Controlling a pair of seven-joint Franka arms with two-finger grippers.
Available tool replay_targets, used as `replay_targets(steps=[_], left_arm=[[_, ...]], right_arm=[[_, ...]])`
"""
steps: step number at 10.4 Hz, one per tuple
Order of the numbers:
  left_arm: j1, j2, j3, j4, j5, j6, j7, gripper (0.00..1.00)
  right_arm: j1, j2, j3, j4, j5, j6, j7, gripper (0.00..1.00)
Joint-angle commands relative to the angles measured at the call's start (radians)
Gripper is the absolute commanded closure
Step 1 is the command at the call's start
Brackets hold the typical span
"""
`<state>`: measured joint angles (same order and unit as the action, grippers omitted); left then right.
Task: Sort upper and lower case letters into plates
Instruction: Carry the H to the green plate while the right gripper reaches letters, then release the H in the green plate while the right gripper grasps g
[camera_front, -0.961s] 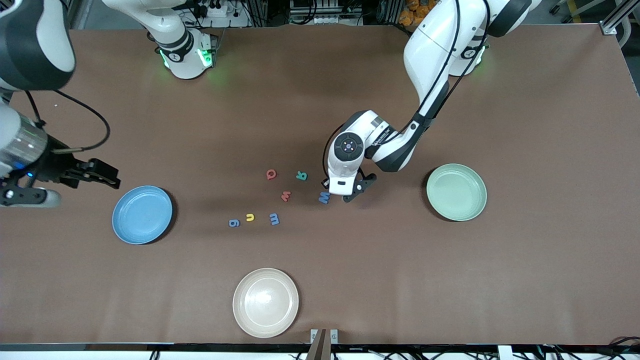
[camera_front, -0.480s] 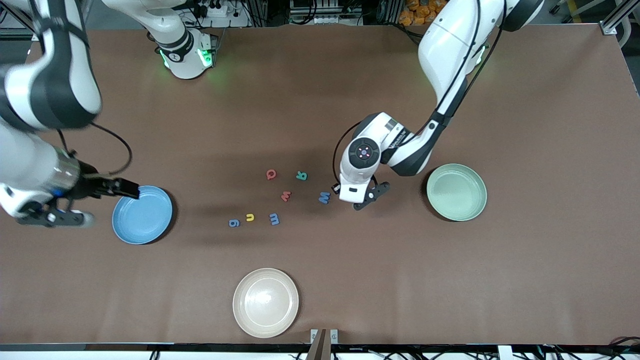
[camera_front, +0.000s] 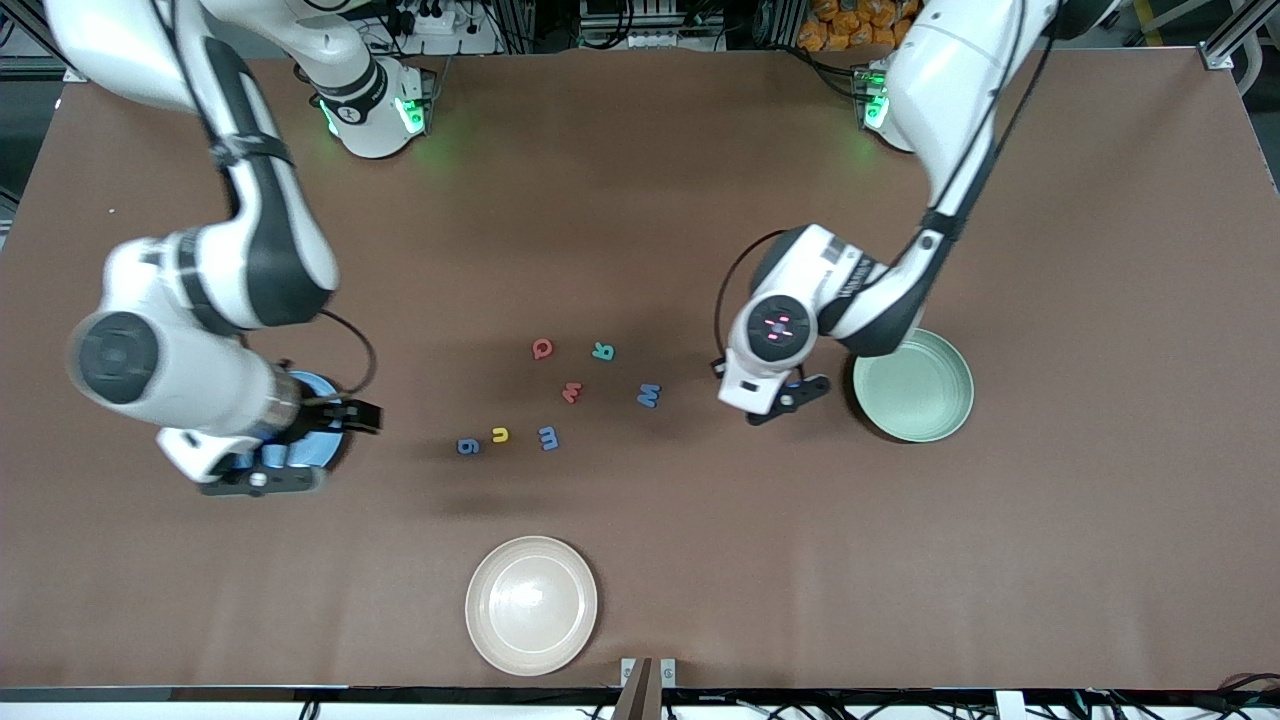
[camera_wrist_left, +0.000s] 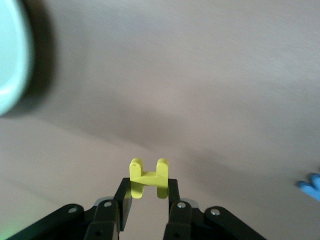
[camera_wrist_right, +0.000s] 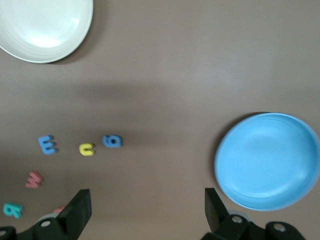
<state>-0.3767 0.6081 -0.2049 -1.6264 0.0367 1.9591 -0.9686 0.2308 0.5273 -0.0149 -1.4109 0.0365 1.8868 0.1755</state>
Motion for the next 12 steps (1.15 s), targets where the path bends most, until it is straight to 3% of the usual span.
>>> replay_targets(steps=[1, 3, 6, 7, 8, 9, 12], left_arm=[[0.108, -0.158, -0.01, -0.205, 0.015, 0.009, 0.181, 0.74], [0.241, -0.249, -0.01, -0.365, 0.015, 0.102, 0.401, 0.74], [0.355, -0.243, -0.01, -0.399, 0.015, 0.136, 0.695, 0.73], [0.338, -0.237, -0.01, -0.394, 0.015, 0.136, 0.697, 0.66], [0.329, -0.232, -0.011, -0.388, 0.015, 0.136, 0.697, 0.26], [0.332, -0.229, -0.01, -0.386, 0.015, 0.136, 0.709, 0.03], [0.314, -0.226, -0.013, -0.377, -0.001, 0.136, 0.676, 0.02]], right_arm=[[0.015, 0.097, -0.004, 0.01, 0.029, 0.101, 0.036, 0.0], [0.015, 0.17, -0.004, 0.009, 0.029, 0.178, 0.083, 0.0], [0.015, 0.242, -0.004, -0.002, 0.034, 0.215, 0.108, 0.0], [0.025, 0.261, -0.004, -0.002, 0.034, 0.248, 0.164, 0.0], [0.051, 0.275, -0.005, -0.003, 0.025, 0.265, 0.192, 0.0], [0.07, 0.287, -0.005, -0.003, 0.02, 0.271, 0.2, 0.0], [0.088, 0.306, -0.005, -0.009, -0.007, 0.285, 0.188, 0.0]])
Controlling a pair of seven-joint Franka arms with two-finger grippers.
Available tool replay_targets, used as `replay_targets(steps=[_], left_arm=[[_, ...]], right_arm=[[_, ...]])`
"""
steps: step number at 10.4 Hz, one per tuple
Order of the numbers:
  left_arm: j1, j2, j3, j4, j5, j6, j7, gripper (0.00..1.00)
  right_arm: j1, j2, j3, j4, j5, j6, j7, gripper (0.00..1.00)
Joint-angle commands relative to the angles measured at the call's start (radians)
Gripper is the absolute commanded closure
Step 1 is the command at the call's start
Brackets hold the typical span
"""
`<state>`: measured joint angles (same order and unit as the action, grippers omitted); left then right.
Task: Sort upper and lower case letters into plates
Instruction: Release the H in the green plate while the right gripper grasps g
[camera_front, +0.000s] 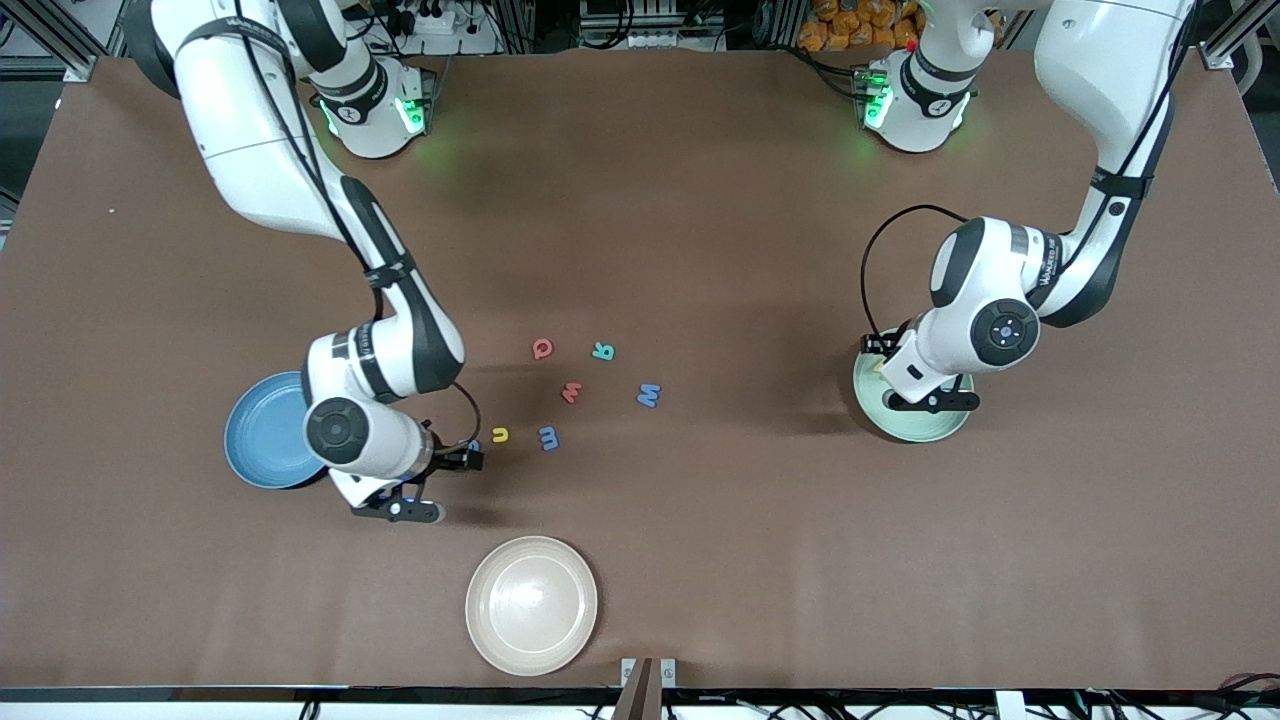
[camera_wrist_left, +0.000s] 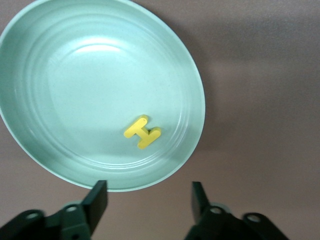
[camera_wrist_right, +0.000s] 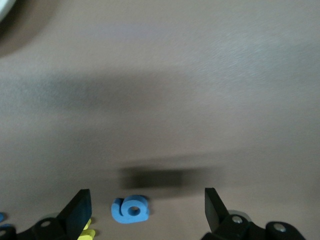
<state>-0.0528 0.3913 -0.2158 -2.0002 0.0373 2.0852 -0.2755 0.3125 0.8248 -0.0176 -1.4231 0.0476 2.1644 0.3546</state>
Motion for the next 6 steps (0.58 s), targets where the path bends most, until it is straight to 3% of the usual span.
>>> replay_targets(steps=[1, 6], left_arm=[[-0.031, -0.008, -0.005, 0.0, -0.002, 0.01, -0.089, 0.02], [-0.214, 0.086, -0.014, 0.151, -0.097, 0.01, -0.501, 0.02]], right_arm=[[0.013, 0.007, -0.002, -0.011, -0.032, 0.011, 0.009, 0.0], [0.016, 0.002, -0.002, -0.074, -0.051, 0.083, 0.01, 0.0]])
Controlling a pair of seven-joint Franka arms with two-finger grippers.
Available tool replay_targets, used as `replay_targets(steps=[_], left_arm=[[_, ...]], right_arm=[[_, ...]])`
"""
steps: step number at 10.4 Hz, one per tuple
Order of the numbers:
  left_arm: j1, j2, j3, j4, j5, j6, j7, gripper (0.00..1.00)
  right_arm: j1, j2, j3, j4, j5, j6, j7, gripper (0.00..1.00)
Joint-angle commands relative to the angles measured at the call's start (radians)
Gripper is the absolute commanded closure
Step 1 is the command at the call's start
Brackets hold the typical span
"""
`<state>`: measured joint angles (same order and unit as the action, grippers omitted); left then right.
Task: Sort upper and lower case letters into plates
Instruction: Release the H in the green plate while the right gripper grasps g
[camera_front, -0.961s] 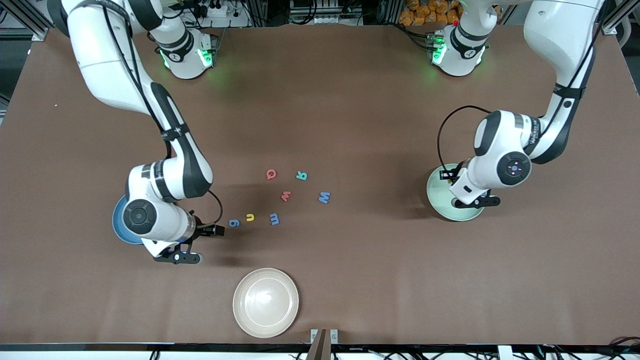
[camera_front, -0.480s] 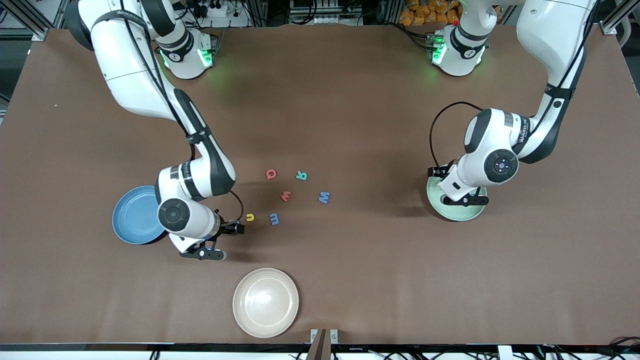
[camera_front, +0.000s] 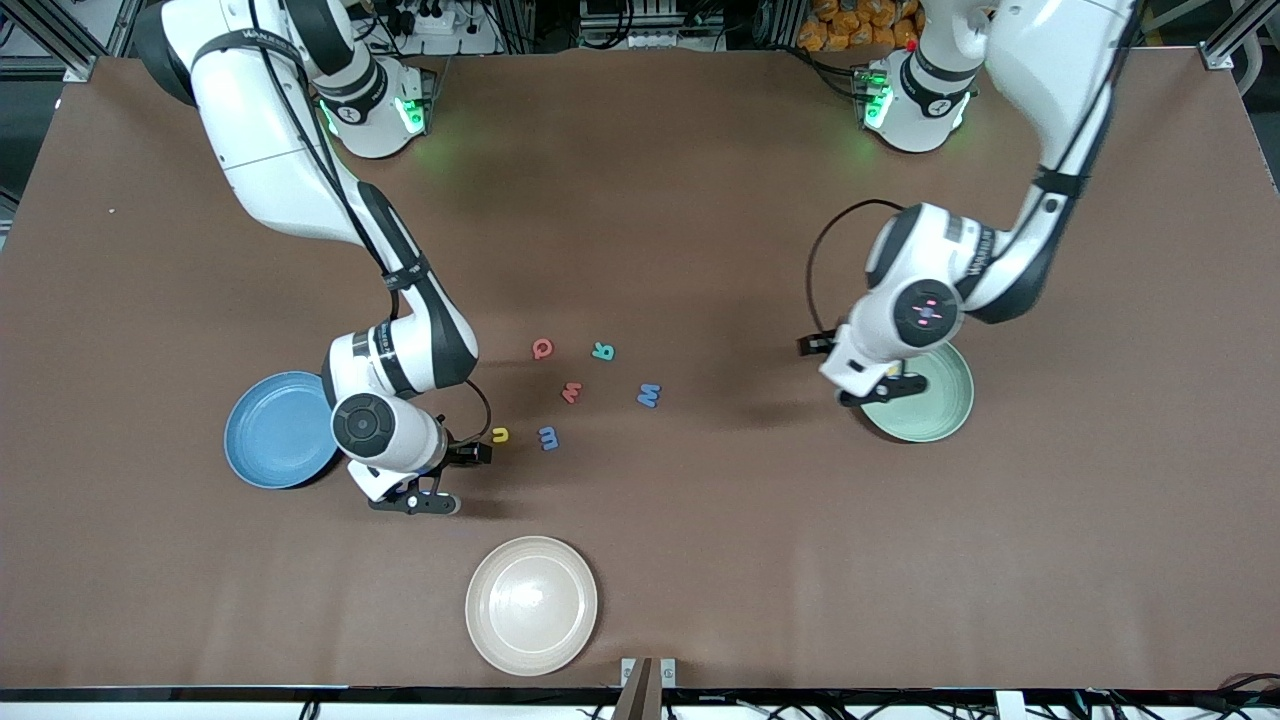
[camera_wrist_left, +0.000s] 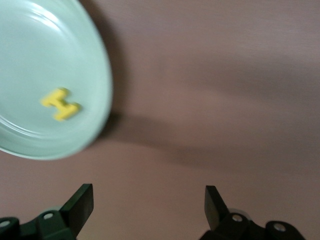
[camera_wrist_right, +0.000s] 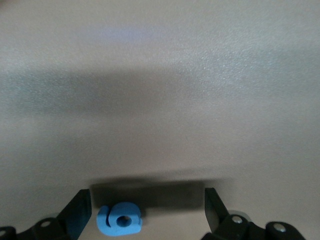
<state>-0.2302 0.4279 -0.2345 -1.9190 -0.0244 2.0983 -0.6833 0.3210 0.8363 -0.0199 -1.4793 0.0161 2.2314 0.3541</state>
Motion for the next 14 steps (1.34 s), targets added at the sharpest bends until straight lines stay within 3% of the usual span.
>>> replay_targets(steps=[1, 3, 7, 9, 12, 14], left_arm=[[-0.079, 0.092, 0.004, 0.125, -0.035, -0.003, -0.225, 0.02], [-0.17, 0.193, 0.006, 0.251, -0.028, -0.003, -0.458, 0.02], [-0.242, 0.287, 0.008, 0.359, -0.034, 0.022, -0.819, 0.02], [-0.277, 0.331, 0.012, 0.389, -0.034, 0.135, -1.058, 0.04], [-0.331, 0.396, 0.021, 0.465, -0.025, 0.199, -1.252, 0.05], [-0.386, 0.42, 0.09, 0.468, -0.029, 0.319, -1.415, 0.07]], right_arm=[[0.007, -0.009, 0.001, -0.019, -0.018, 0.016, 0.014, 0.0], [0.013, -0.012, 0.001, -0.022, -0.015, 0.014, 0.02, 0.0], [0.016, -0.019, 0.003, -0.029, -0.007, 0.007, 0.023, 0.0], [0.021, -0.022, 0.003, -0.03, -0.005, 0.001, 0.025, 0.0], [0.023, -0.029, 0.005, -0.042, -0.007, -0.001, 0.025, 0.0], [0.023, -0.032, 0.005, -0.048, -0.007, -0.004, 0.025, 0.0]])
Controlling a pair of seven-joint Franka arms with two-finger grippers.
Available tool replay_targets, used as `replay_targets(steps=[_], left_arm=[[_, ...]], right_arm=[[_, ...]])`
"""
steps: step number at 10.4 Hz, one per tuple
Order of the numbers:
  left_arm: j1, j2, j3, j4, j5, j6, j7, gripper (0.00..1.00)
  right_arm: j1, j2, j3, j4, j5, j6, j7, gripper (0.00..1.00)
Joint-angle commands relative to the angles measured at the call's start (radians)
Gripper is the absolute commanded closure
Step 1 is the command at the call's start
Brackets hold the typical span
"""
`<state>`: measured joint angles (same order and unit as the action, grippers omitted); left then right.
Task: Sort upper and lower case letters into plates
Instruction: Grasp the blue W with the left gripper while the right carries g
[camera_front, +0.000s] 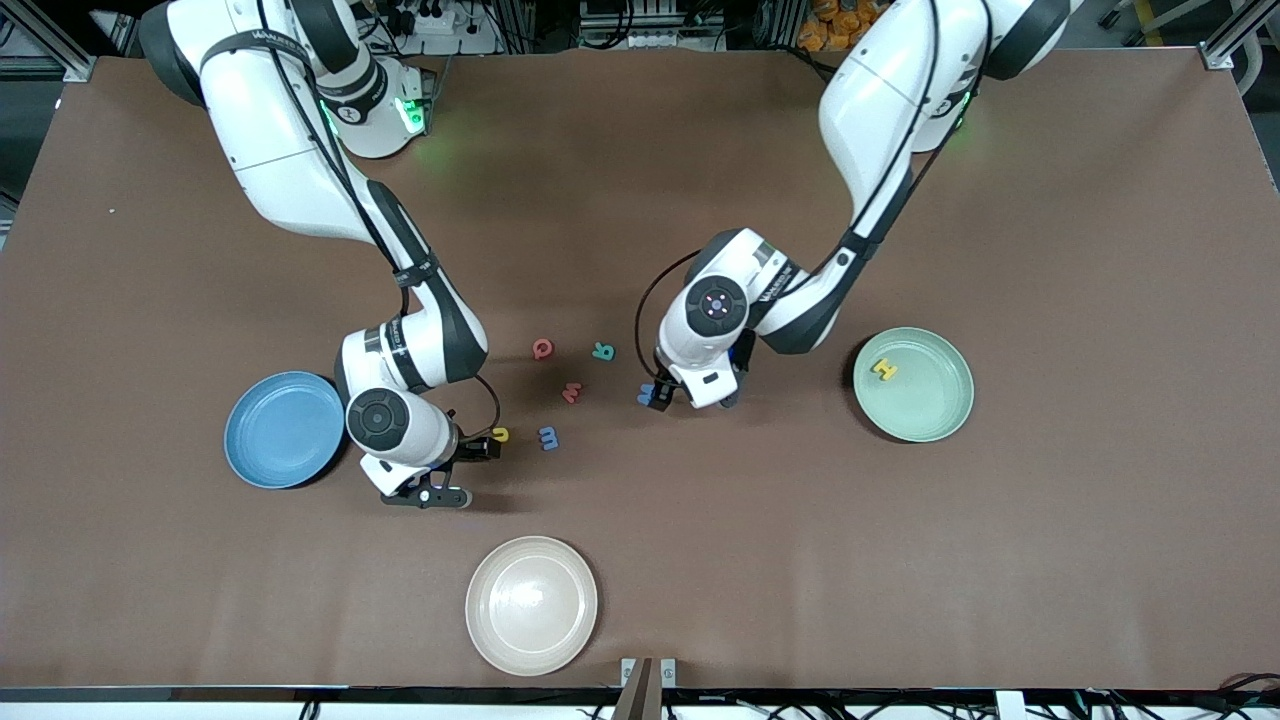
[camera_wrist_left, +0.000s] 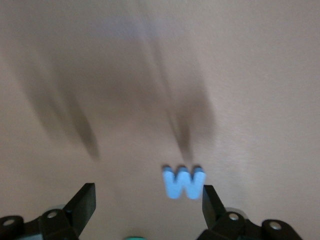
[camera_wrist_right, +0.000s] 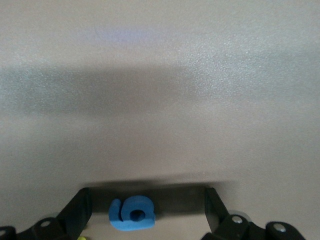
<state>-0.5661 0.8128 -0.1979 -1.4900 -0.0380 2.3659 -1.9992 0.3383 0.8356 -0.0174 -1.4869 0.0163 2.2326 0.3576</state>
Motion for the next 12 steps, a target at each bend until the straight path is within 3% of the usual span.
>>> replay_targets(steps=[1, 5, 6, 7, 12], left_arm=[[-0.057, 0.049, 0.06, 0.057, -0.014, 0.055, -0.111, 0.06], [-0.118, 0.089, 0.12, 0.085, -0.011, 0.055, -0.115, 0.06], [-0.118, 0.091, 0.12, 0.089, -0.011, 0.055, -0.115, 0.06], [-0.12, 0.092, 0.12, 0.088, -0.01, 0.055, -0.11, 0.06], [-0.135, 0.12, 0.12, 0.091, -0.011, 0.061, -0.107, 0.09]], right_arm=[[0.005, -0.033, 0.002, -0.041, -0.006, -0.011, 0.021, 0.0], [0.008, -0.038, 0.002, -0.041, -0.006, -0.03, 0.021, 0.0], [0.008, -0.041, 0.004, -0.041, -0.006, -0.03, 0.021, 0.34], [0.008, -0.046, 0.004, -0.041, -0.004, -0.03, 0.021, 0.99], [-0.002, -0.059, 0.004, -0.038, -0.004, -0.03, 0.018, 1.0]])
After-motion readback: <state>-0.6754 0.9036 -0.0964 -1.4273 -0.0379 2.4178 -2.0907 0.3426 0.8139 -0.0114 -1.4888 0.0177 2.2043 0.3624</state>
